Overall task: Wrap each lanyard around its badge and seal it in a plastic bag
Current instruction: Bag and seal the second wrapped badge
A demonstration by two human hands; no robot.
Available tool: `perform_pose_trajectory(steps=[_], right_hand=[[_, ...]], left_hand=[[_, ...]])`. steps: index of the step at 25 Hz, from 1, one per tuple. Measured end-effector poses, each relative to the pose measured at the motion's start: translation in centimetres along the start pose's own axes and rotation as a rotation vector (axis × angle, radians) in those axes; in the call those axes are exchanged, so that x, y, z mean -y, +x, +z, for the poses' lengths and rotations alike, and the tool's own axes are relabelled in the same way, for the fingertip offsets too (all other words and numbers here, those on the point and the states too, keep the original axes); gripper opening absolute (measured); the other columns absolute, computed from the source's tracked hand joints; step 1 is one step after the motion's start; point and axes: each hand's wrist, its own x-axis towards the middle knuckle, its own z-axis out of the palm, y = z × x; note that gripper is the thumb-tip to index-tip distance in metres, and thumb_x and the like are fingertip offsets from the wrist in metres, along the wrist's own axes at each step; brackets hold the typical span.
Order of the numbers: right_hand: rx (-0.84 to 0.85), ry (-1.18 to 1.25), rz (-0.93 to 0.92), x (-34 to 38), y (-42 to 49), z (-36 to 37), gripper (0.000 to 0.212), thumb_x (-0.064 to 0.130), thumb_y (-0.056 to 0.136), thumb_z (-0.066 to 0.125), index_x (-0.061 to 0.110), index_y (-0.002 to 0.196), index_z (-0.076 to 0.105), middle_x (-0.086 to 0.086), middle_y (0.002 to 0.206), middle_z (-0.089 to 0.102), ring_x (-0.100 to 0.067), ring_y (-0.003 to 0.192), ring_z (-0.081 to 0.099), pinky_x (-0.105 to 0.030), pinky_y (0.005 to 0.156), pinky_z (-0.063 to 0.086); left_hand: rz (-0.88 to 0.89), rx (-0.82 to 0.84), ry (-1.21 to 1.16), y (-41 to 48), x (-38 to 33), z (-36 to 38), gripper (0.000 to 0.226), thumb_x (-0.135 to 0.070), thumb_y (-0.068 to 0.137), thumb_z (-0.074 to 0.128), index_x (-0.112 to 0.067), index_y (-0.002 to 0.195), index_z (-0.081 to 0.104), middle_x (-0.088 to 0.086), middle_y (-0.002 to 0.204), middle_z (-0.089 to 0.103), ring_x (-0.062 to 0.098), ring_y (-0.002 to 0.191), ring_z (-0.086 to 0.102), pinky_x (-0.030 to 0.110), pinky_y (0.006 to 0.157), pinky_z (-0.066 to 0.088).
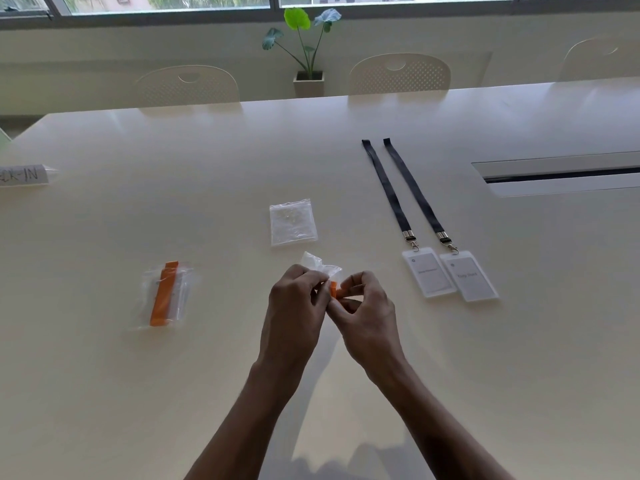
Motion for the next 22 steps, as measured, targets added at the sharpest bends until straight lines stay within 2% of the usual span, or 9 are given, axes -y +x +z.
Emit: perform_pose_trajectory(steps=[4, 7, 10, 12, 15, 18, 20, 22], right_hand=[[-0.037, -0.031, -0.071, -0.2, -0.2, 0.5, 0.023, 0.018, 0.091, 0.08, 0.021, 0.089, 0.058, 0.007, 0.082, 0.07, 0.007, 0.076, 0.073, -0.007, 0.058, 0.05], [-0.029, -0.112, -0.157, -0.4, -0.1, 0.5, 0.016, 0.016, 0.093, 0.078, 0.021, 0.087, 0.064, 0.008, 0.079, 0.073, 0.0, 0.075, 0.074, -0.012, 0.062, 0.053], [-0.027, -0.341, -0.282, -0.7, -0.3, 0.5, 0.007, 0.02, 0.093, 0.077, 0.023, 0.097, 0.072, 0.011, 0.09, 0.074, -0.005, 0.084, 0.068, -0.025, 0.073, 0.056], [-0.044, -0.462, -0.375, -0.7, -0.4, 0.5, 0.011, 0.029, 0.093, 0.076, 0.026, 0.104, 0.074, 0.011, 0.099, 0.073, -0.007, 0.094, 0.062, -0.024, 0.079, 0.052], [0.044, -0.485, -0.433, -0.6, -0.6, 0.5, 0.025, 0.037, 0.093, 0.076, 0.029, 0.116, 0.07, 0.01, 0.114, 0.071, -0.007, 0.103, 0.061, -0.024, 0.086, 0.052], [0.045, -0.398, -0.394, -0.6, -0.7, 0.6, 0.023, 0.024, 0.091, 0.08, 0.023, 0.112, 0.07, 0.007, 0.111, 0.069, -0.006, 0.091, 0.067, -0.029, 0.079, 0.059], [0.032, -0.291, -0.365, -0.6, -0.4, 0.4, 0.014, 0.009, 0.091, 0.078, 0.016, 0.101, 0.072, 0.003, 0.1, 0.069, -0.008, 0.082, 0.069, -0.034, 0.076, 0.061], [0.048, -0.238, -0.361, -0.4, 0.2, -0.1, 0.01, 0.003, 0.092, 0.074, 0.012, 0.096, 0.072, 0.001, 0.095, 0.068, -0.011, 0.084, 0.069, -0.034, 0.079, 0.06]], left_hand=[[-0.013, -0.004, 0.046, 0.0, -0.3, 0.0, 0.012, -0.019, 0.097, 0.074, -0.015, 0.106, 0.081, -0.003, 0.1, 0.073, 0.01, 0.076, 0.068, 0.03, 0.074, 0.061], [-0.025, -0.019, 0.003, 0.1, -0.3, 0.0, 0.01, -0.019, 0.097, 0.073, -0.016, 0.102, 0.081, -0.006, 0.099, 0.072, 0.006, 0.078, 0.068, 0.024, 0.076, 0.059], [-0.057, -0.059, -0.031, 0.4, -0.3, -0.1, 0.007, -0.019, 0.096, 0.074, -0.016, 0.097, 0.08, -0.007, 0.096, 0.073, 0.004, 0.079, 0.068, 0.015, 0.075, 0.053], [-0.09, -0.104, -0.04, 0.7, -0.3, -0.2, 0.004, -0.017, 0.095, 0.075, -0.015, 0.095, 0.078, -0.006, 0.092, 0.073, 0.005, 0.077, 0.068, 0.009, 0.073, 0.051], [-0.18, -0.189, -0.1, 1.3, 0.0, -0.7, 0.003, -0.016, 0.093, 0.074, -0.017, 0.092, 0.077, -0.009, 0.082, 0.073, 0.003, 0.072, 0.07, 0.006, 0.068, 0.051], [-0.287, -0.224, -0.194, 1.7, 0.3, -1.1, 0.004, -0.023, 0.092, 0.077, -0.02, 0.09, 0.077, -0.017, 0.076, 0.072, -0.004, 0.072, 0.071, 0.005, 0.062, 0.052], [-0.341, -0.2, -0.259, 1.7, 0.9, -1.3, 0.01, -0.032, 0.092, 0.079, -0.023, 0.093, 0.077, -0.015, 0.079, 0.075, -0.004, 0.074, 0.072, 0.013, 0.063, 0.057], [-0.353, -0.15, -0.29, 1.7, 1.4, -1.6, 0.014, -0.039, 0.094, 0.075, -0.027, 0.099, 0.077, -0.014, 0.087, 0.077, -0.002, 0.077, 0.072, 0.022, 0.069, 0.06]])
